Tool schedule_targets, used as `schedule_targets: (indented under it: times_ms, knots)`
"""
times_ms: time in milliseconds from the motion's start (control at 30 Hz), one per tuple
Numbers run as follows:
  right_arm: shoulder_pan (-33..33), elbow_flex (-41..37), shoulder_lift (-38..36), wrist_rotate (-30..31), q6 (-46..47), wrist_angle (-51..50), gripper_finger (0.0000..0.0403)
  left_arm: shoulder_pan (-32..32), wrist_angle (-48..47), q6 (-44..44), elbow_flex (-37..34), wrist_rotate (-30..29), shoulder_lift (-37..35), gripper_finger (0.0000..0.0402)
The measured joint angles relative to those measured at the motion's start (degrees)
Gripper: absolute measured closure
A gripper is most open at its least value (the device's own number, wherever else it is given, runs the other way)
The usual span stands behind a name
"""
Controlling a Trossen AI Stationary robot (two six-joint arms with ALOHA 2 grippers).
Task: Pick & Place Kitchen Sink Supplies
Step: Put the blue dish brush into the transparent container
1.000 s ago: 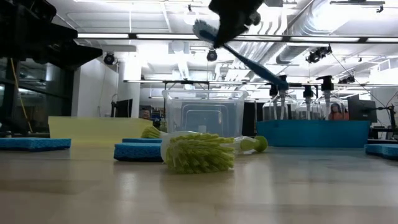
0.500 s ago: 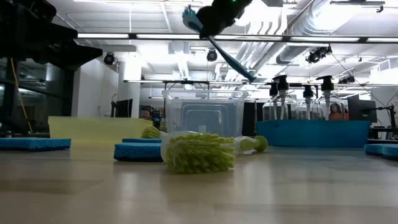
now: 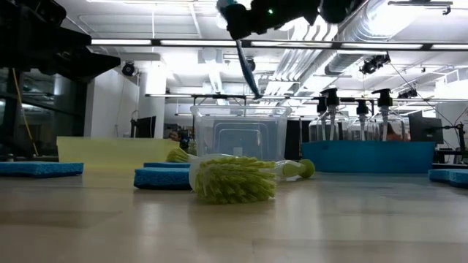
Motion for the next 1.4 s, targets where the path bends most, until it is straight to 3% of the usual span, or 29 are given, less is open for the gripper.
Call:
schedule_targets:
  times_ms: [133, 267, 400, 700, 933, 1400]
  knots:
    - [-2.9, -5.5, 0.0, -2.5, 6.0, 12.9, 0.0338, 0.0, 0.0, 0.0, 0.0, 0.0, 0.0, 0.0020]
    - [-6.1, -7.6, 0.7, -5.0, 15.2, 16.0, 0.0335, 0.0, 0.0, 0.0, 0.0, 0.0, 0.0, 0.0020]
    - [-8.1, -8.2, 3.1, -4.8, 17.6, 18.0, 0.0335, 0.0, 0.0, 0.0, 0.0, 0.0, 0.0, 0.0020]
    - [-9.0, -8.2, 7.0, 10.2, 23.4, 17.2, 0.0334, 0.0, 0.0, 0.0, 0.0, 0.0, 0.0, 0.0020]
    - [-10.3, -8.2, 8.5, 15.4, 29.4, 12.8, 0.0335, 0.0, 0.0, 0.0, 0.0, 0.0, 0.0, 0.0020]
    - [-15.2, -8.2, 8.5, 13.4, 40.9, -0.3, 0.0330, 0.0, 0.0, 0.0, 0.0, 0.0, 0.0, 0.0020]
